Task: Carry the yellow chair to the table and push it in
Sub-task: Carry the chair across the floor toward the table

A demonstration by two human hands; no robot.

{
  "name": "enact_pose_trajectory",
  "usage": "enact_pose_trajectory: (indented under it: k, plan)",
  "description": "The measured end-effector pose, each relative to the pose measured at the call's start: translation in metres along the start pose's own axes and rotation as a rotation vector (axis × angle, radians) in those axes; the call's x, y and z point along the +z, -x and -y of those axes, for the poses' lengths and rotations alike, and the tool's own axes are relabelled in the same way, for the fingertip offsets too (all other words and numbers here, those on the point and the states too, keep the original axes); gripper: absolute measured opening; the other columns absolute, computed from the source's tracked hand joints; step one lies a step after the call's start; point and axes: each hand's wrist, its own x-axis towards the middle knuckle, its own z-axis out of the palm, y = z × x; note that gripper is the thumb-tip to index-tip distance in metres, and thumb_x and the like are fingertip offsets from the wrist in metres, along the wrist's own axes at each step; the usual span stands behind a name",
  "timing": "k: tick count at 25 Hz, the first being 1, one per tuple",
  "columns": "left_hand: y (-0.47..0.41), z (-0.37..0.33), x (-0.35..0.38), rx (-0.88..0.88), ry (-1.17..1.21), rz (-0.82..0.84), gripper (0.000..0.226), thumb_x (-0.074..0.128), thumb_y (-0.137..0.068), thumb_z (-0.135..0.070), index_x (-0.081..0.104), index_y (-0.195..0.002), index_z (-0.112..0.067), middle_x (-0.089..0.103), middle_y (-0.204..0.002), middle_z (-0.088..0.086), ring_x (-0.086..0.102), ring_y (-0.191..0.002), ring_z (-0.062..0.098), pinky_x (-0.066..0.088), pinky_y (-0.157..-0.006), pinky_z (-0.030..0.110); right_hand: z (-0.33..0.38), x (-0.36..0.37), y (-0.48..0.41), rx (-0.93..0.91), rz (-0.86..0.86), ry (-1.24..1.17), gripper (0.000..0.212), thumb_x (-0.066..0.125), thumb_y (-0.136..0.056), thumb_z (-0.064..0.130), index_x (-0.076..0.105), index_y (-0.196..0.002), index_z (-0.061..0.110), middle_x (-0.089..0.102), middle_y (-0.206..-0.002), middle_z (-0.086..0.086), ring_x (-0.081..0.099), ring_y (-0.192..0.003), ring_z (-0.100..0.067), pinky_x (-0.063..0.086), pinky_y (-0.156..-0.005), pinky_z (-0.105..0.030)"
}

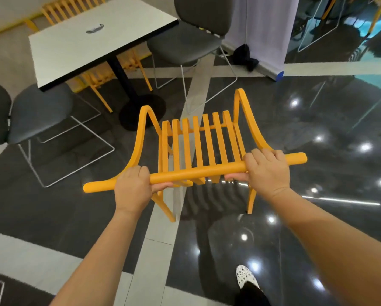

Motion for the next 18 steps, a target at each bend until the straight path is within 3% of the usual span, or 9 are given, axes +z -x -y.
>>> enact_pose_trajectory:
  k: [18]
  plan:
    - [-0.129, -0.022, 0.054, -0.240, -0.152, -0.001, 0.079, 0.024, -0.081, -0.080, 0.046, -0.057, -0.009, 0.047, -0.050, 0.009, 0.046, -0.042, 0.025, 0.037, -0.043, 0.030, -0.090, 0.158, -0.133, -0.183, 0.027, -0.245, 0.068, 0.041, -0.079, 0.077, 0.055, -0.064, 0.012, 0.053, -0.059, -0.004, 0.051, -0.053, -0.024, 0.039, -0.057, -0.033]
